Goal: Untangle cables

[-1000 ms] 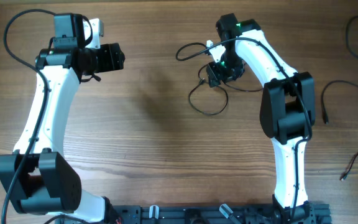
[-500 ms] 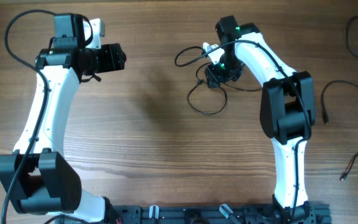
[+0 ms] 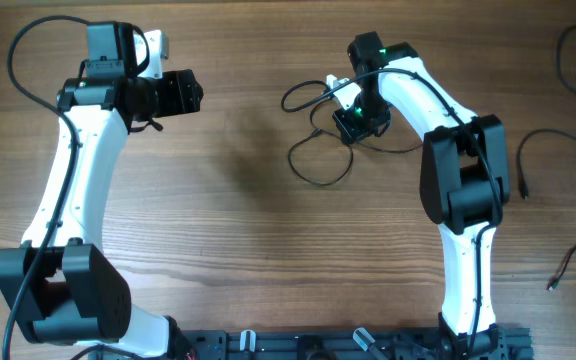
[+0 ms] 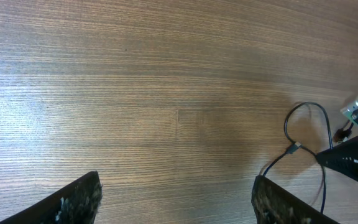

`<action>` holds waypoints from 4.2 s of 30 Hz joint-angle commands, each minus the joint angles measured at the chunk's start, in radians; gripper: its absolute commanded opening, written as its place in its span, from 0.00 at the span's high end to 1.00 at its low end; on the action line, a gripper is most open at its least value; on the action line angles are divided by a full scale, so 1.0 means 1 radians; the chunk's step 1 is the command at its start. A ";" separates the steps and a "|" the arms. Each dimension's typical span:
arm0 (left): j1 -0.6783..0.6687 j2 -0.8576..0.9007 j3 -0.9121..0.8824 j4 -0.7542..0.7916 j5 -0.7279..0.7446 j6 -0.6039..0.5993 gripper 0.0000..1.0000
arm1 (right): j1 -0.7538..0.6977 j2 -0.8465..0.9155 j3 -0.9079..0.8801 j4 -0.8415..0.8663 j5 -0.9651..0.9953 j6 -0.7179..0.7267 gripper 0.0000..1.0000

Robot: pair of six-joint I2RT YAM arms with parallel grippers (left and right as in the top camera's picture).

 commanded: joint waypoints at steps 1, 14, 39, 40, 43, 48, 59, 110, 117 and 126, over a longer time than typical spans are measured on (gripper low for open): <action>0.002 -0.021 -0.005 0.000 0.014 0.016 0.21 | 0.008 0.035 -0.045 -0.021 0.013 0.017 0.94; 0.002 -0.022 -0.005 0.000 0.043 0.016 0.21 | 0.009 0.035 -0.045 -0.031 0.073 0.098 0.48; 0.002 -0.079 -0.005 0.006 0.043 0.016 0.20 | 0.083 0.036 -0.067 -0.001 0.257 0.158 0.48; 0.002 -0.079 -0.005 0.006 0.043 0.016 0.20 | 0.083 0.037 -0.083 0.006 0.257 0.166 0.48; 0.002 -0.079 -0.005 0.006 0.043 0.016 0.20 | 0.085 0.037 -0.114 0.022 0.257 0.166 0.48; 0.002 -0.079 -0.005 0.006 0.043 0.016 0.20 | 0.090 0.037 -0.132 0.028 0.257 0.167 0.53; 0.002 -0.079 -0.005 0.006 0.043 0.016 0.20 | 0.093 0.036 -0.132 0.010 0.270 0.235 0.95; -0.123 -0.079 -0.005 -0.015 0.088 0.016 0.16 | -0.416 -0.856 0.076 -0.101 0.572 0.436 0.96; -0.123 -0.079 -0.005 -0.015 0.088 0.016 0.16 | -0.740 -0.856 0.154 -0.127 0.537 0.457 0.96; -0.126 -0.079 -0.005 -0.045 0.089 0.003 0.16 | -1.036 -0.811 0.154 -0.081 0.267 0.427 0.96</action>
